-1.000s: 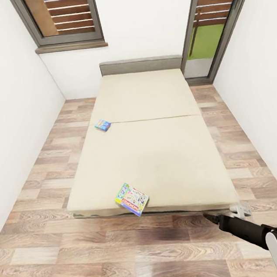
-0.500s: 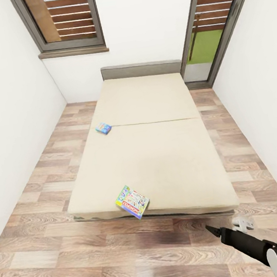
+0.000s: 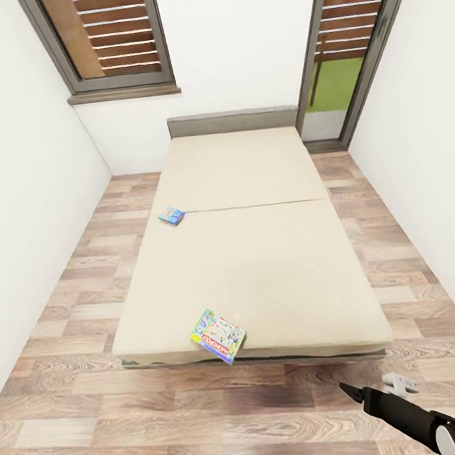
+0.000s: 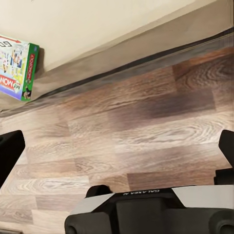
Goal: Put all the toys in the child's room - the three board games (two on the bed and one on the table), the two jigsaw puzzles on the table, and the tennis ball on the table - inside the toy box on the table in the child's room.
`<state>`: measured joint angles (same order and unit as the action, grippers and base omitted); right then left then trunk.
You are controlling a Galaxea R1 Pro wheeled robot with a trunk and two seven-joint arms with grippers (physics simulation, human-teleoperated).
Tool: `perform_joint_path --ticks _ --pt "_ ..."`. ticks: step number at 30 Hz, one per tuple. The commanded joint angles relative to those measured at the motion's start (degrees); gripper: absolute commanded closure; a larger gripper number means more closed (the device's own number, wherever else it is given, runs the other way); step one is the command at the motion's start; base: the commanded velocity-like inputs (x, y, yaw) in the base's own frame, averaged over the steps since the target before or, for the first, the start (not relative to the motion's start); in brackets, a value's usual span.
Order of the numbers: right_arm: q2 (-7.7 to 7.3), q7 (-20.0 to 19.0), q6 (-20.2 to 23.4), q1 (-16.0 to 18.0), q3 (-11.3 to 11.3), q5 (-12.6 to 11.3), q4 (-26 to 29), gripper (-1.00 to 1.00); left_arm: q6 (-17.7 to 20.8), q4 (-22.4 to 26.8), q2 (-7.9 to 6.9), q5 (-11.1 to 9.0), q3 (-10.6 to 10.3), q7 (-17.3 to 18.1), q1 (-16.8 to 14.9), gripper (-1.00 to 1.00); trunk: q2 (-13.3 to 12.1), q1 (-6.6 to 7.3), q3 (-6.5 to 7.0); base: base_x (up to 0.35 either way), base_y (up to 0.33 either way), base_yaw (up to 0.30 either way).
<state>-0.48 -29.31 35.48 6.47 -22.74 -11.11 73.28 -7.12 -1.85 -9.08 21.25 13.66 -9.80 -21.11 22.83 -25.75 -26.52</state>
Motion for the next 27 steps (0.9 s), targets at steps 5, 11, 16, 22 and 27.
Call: perform_joint_path --ticks 5,11,16,22,27 --pt "0.00 -0.1 -1.5 0.0 -0.3 -0.3 -1.9 -1.00 -0.3 -0.2 0.96 0.6 0.4 0.0 0.9 -1.00 0.1 -0.03 0.40 0.000 0.000 0.000" --pt "-0.03 -0.1 -2.8 0.0 -0.4 -0.3 -3.1 -1.00 -0.4 -0.2 3.64 0.5 0.5 0.1 2.4 -1.00 0.1 -0.03 0.97 0.000 0.000 0.000" --pt "0.05 -0.1 -3.3 0.0 -0.5 -0.3 -3.4 -1.00 -0.4 -0.2 5.68 0.5 0.5 0.1 3.3 -1.00 0.1 -0.03 1.44 0.000 0.000 0.000" --pt "0.12 0.0 -3.9 0.0 -0.5 -0.4 -4.4 -1.00 -0.4 -0.2 7.33 0.5 0.5 0.1 4.0 -1.00 0.1 -0.03 2.01 0.000 0.000 0.000" --pt "0.15 0.0 -4.0 0.0 -0.5 -0.3 -5.0 -1.00 -0.4 -0.2 7.58 0.5 0.5 0.1 4.2 -1.00 0.1 -0.03 2.48 0.000 0.000 0.009"
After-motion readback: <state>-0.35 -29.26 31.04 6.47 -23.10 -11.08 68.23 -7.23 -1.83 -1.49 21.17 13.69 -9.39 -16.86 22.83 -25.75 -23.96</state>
